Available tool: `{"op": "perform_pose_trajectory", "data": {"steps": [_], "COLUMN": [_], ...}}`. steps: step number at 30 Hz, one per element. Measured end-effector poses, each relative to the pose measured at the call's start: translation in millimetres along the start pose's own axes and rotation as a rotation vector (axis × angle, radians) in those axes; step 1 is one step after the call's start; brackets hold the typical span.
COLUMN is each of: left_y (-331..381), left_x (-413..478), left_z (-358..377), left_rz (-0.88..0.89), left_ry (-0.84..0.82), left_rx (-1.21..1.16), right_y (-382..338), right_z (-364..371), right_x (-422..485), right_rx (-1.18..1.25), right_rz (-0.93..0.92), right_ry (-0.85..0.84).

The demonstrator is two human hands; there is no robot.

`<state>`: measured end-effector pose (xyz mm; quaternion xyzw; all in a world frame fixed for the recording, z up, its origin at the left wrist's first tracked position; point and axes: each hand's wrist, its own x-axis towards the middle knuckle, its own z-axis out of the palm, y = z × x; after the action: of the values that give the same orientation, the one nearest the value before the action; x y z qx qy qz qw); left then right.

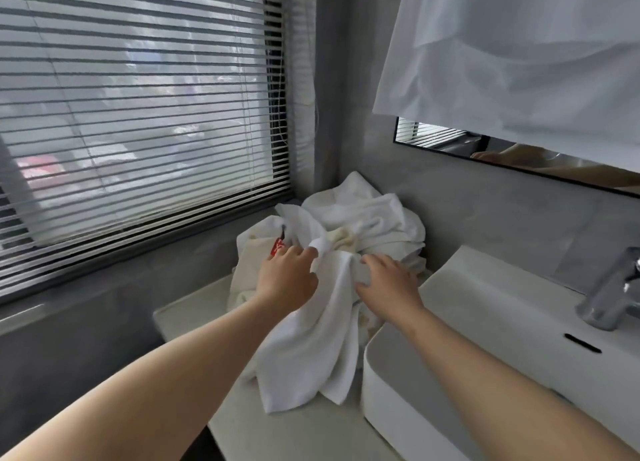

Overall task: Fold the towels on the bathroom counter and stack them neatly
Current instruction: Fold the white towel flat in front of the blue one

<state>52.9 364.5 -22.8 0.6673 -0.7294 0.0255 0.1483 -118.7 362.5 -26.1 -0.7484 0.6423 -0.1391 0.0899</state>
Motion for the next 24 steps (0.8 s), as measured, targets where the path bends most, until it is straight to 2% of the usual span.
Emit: {"op": "perform_pose_trajectory", "data": {"steps": [5,14,19,24], "left_y": [-18,-49,-77,-85], "left_x": [36,103,144,172], "left_z": [16,25,26,36], "left_rz": [0.000,0.157,0.271,0.306], "left_ry": [-0.031,-0.073,-0.078,-0.117], "left_rx": [-0.048,-0.148,-0.169,-0.203], "right_y": [-5,-18,-33,-33], "right_z": [16,24,27,37], "right_x": [35,90,122,142], "right_rx": [0.052,0.198,0.140,0.107], "right_rz": [0.024,0.189,0.290,0.372], "right_ry": [-0.026,0.077,0.120,0.105]}}
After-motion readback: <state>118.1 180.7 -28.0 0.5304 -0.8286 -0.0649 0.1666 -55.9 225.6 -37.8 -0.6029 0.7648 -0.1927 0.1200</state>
